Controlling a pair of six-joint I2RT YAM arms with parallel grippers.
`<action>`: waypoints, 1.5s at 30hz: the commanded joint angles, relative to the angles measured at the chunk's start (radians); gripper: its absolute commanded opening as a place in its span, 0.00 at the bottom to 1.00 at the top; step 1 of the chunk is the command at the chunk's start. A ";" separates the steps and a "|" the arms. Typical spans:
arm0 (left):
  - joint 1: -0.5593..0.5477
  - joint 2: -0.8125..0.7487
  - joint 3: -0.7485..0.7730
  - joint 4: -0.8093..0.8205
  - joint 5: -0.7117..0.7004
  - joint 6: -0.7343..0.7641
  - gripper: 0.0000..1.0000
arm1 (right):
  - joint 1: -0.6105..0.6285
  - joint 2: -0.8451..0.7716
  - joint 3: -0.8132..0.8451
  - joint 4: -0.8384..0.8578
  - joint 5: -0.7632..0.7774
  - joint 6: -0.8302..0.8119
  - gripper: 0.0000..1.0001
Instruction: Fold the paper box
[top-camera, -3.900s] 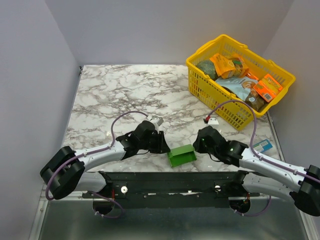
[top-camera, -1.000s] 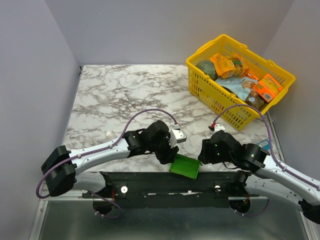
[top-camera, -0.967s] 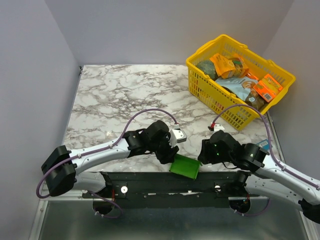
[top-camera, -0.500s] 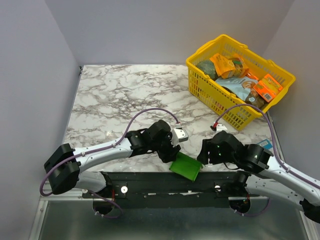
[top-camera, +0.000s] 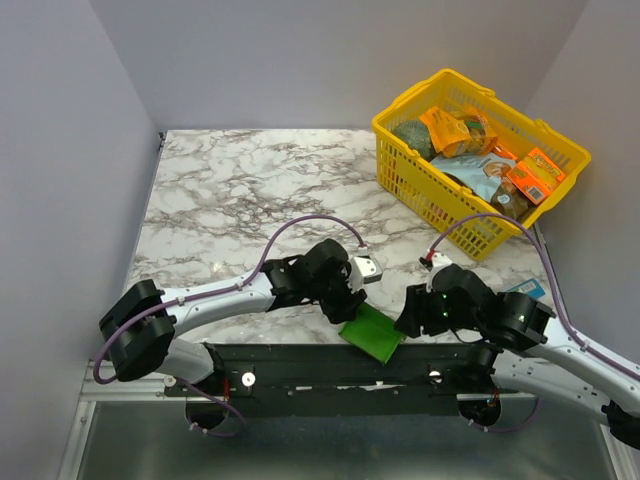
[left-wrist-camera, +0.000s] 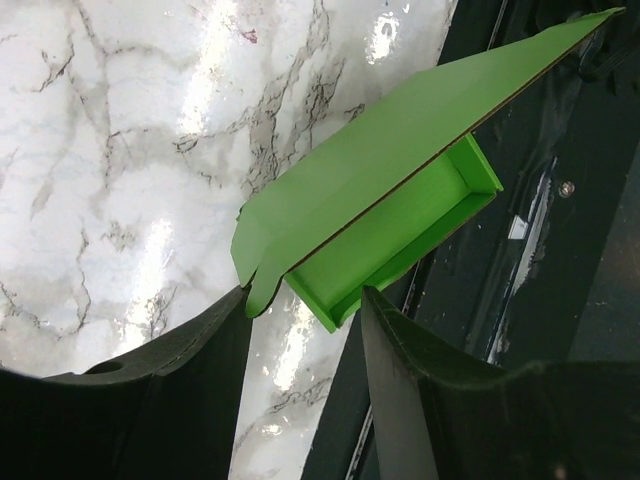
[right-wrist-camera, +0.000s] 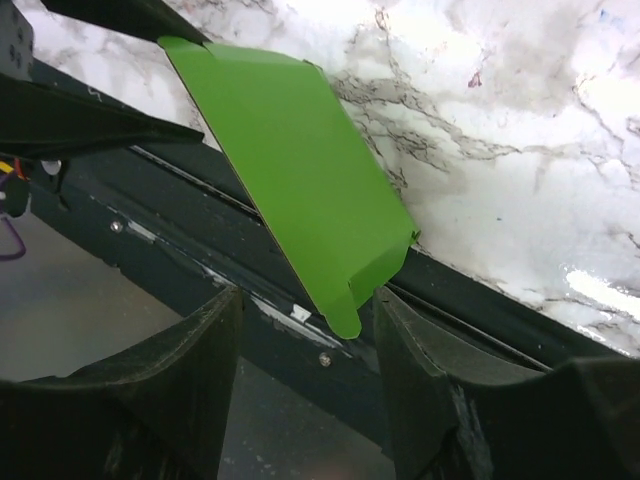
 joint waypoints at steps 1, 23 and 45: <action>-0.005 0.017 0.037 0.013 -0.030 0.019 0.56 | 0.010 -0.001 -0.001 -0.089 -0.009 0.014 0.62; -0.005 0.002 0.005 0.036 -0.029 -0.003 0.56 | 0.082 0.103 -0.073 0.027 0.097 0.114 0.42; 0.127 -0.162 -0.039 -0.007 -0.056 0.031 0.80 | 0.135 0.313 -0.001 0.131 0.197 -0.092 0.12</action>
